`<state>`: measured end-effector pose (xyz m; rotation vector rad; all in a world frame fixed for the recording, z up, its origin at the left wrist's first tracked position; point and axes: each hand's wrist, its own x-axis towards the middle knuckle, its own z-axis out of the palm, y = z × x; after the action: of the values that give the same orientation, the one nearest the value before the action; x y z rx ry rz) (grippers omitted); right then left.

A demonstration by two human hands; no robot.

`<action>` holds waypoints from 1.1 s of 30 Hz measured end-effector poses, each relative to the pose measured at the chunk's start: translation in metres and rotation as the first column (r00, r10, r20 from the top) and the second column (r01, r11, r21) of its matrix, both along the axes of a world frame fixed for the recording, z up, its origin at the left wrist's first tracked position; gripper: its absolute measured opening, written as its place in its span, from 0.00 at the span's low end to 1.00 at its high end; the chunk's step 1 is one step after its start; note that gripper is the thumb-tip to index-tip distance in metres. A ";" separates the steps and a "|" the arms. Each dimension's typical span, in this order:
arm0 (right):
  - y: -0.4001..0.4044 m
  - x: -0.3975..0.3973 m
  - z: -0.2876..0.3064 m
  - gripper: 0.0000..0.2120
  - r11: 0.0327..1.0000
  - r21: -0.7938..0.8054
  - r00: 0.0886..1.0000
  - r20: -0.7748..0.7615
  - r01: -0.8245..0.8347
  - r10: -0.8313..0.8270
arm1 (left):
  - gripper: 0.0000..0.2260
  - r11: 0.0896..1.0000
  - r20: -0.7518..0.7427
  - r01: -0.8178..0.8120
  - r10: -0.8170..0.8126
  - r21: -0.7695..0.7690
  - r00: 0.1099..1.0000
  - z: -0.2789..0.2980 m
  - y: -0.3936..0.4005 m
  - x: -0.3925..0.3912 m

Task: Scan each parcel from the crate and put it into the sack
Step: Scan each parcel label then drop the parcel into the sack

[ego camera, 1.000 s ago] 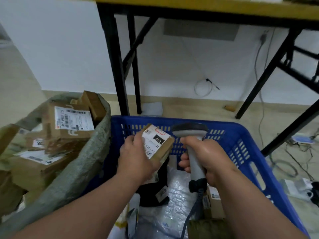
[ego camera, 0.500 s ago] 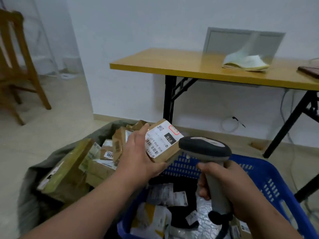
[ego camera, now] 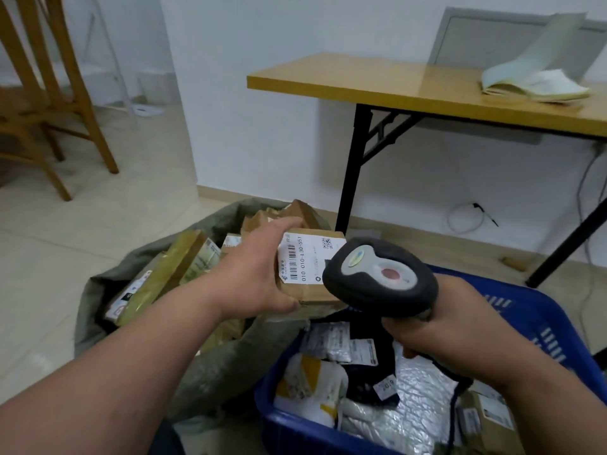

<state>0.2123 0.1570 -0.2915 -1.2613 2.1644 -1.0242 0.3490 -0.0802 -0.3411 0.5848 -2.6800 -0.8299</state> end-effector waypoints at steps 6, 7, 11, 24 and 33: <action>-0.014 0.010 0.000 0.08 0.987 0.050 0.979 -0.132 -0.150 0.155 | 0.53 0.999 0.029 0.046 -0.046 0.000 0.999 -0.001 -0.005 0.015; -0.016 0.011 0.000 0.08 0.985 0.053 0.975 -0.140 -0.164 0.170 | 0.52 0.999 0.029 0.049 -0.049 -0.003 0.998 -0.001 -0.007 0.017; -0.021 0.015 0.000 0.07 0.979 0.051 0.963 -0.173 -0.200 0.206 | 0.52 0.998 0.050 0.064 -0.064 0.003 0.997 -0.003 -0.010 0.025; -0.031 0.017 -0.005 0.08 0.971 0.031 0.949 -0.206 -0.238 0.239 | 0.52 0.998 0.056 0.051 -0.052 0.021 0.997 -0.006 -0.015 0.034; -0.041 0.013 -0.018 0.04 0.995 -0.098 1.000 0.000 0.008 -0.008 | 0.51 0.946 -0.152 -0.271 0.298 0.176 0.942 0.004 -0.054 0.075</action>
<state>0.2255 0.1164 -0.3091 -1.2980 2.1440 -1.1464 0.4239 -0.1337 -0.3367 0.8688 -2.3132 -0.9588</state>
